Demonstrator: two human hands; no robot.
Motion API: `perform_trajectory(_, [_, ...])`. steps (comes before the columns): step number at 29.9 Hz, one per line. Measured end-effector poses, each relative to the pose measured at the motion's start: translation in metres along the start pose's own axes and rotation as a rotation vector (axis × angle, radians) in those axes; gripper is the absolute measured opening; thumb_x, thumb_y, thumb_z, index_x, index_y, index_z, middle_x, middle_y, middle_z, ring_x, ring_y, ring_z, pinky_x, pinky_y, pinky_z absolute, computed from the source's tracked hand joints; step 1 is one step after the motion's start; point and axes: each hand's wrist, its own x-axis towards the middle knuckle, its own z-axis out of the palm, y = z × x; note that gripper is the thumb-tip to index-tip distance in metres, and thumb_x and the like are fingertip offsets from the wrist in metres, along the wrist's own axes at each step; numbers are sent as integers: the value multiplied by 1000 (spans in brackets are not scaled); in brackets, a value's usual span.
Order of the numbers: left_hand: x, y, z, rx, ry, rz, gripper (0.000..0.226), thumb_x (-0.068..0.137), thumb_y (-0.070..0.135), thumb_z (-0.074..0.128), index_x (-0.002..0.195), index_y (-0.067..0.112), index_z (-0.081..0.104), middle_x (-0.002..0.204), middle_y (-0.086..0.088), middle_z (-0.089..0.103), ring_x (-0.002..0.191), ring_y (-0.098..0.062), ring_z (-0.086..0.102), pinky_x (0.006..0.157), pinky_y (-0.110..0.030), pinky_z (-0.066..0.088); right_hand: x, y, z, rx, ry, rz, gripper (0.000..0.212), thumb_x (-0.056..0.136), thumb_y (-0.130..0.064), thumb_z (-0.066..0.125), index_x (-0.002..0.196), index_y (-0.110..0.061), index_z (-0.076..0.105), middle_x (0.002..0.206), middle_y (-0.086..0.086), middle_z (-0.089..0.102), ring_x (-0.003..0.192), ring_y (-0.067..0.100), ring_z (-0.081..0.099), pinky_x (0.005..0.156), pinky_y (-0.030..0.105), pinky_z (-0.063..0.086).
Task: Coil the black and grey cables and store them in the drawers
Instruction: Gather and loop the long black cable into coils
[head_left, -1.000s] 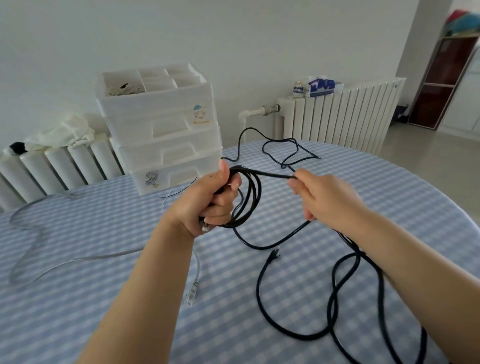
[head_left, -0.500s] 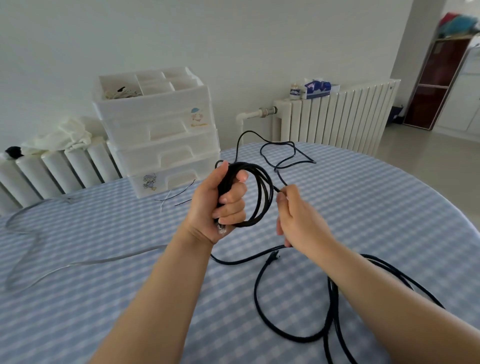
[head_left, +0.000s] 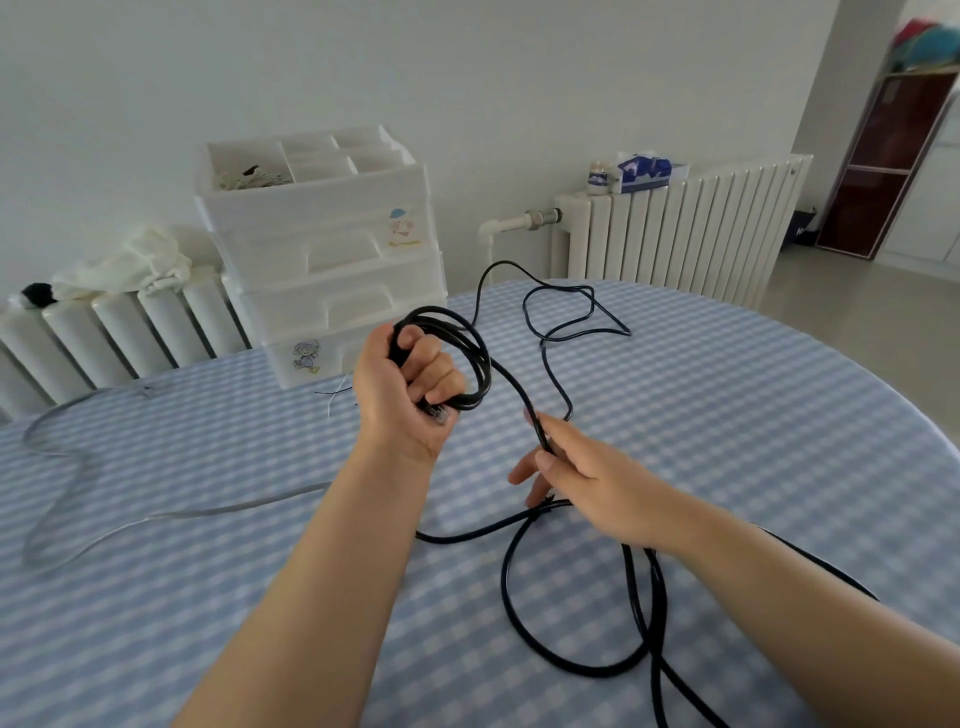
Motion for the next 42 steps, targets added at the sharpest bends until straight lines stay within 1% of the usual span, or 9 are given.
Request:
perform_trajectory(3, [3,9,-3,-48,61,68,34,95,20,30,62,19,36,44,8,23,31,-6,18,29,-18,17,-4,1,0,-79,16,47,43,104,-25,36,147,-27,31,105,-18,66,90,-8,63,80,20,52])
perform_trajectory(8, [1,17,-2,-44,104,173,34,96,23,32,62,19,38,49,7,29,34,-7,19,32,-19,19,-6,-9,10,-274,166,115,44,101,-28,41,142,-39,27,98,0,68,76,19,67,68,42,57])
perform_trajectory(11, [-2,4,4,178,42,250,42,101,33,30,63,19,38,52,3,39,37,-10,23,37,-22,24,2,-21,15,-505,93,114,50,99,-8,38,143,-31,32,84,-2,62,62,14,55,49,29,44])
perform_trajectory(16, [-1,-9,0,708,-242,368,45,102,44,21,80,12,44,80,-6,61,62,-23,62,68,-32,54,13,-36,7,-627,30,118,56,95,-4,39,142,-33,37,88,1,63,68,17,58,54,32,47])
perform_trajectory(19, [-3,-20,-6,1058,-344,408,48,96,50,23,99,10,50,97,-7,64,80,-26,71,84,-37,55,17,-43,1,-644,-20,103,52,96,-7,40,139,-36,44,101,1,63,73,16,58,61,33,52])
perform_trajectory(27, [-3,-37,-22,1533,-403,544,61,91,64,22,86,10,50,62,3,60,51,-9,59,51,-22,44,13,-54,-15,-693,-86,-26,18,102,-27,42,110,-17,55,74,-7,46,64,7,46,55,26,34])
perform_trajectory(32, [-5,-37,-18,1590,-401,421,48,94,56,24,79,13,39,59,-5,59,41,-16,55,38,-32,47,11,-50,-26,-611,-16,-78,9,98,-32,50,91,-25,48,76,-10,55,70,9,54,61,26,40])
perform_trajectory(36, [-3,-35,-14,1601,-426,319,51,98,49,24,72,11,44,53,8,48,41,-3,43,42,-17,34,12,-42,-33,-239,-106,-70,8,93,-24,61,96,-20,55,86,-4,68,74,9,67,78,38,55])
perform_trajectory(42, [-8,-24,-10,1363,-563,-132,80,93,62,12,76,-5,53,44,0,38,36,-11,25,38,-20,19,16,-40,-44,-87,-132,-99,14,92,-17,62,100,-22,52,83,0,70,78,16,67,77,35,56])
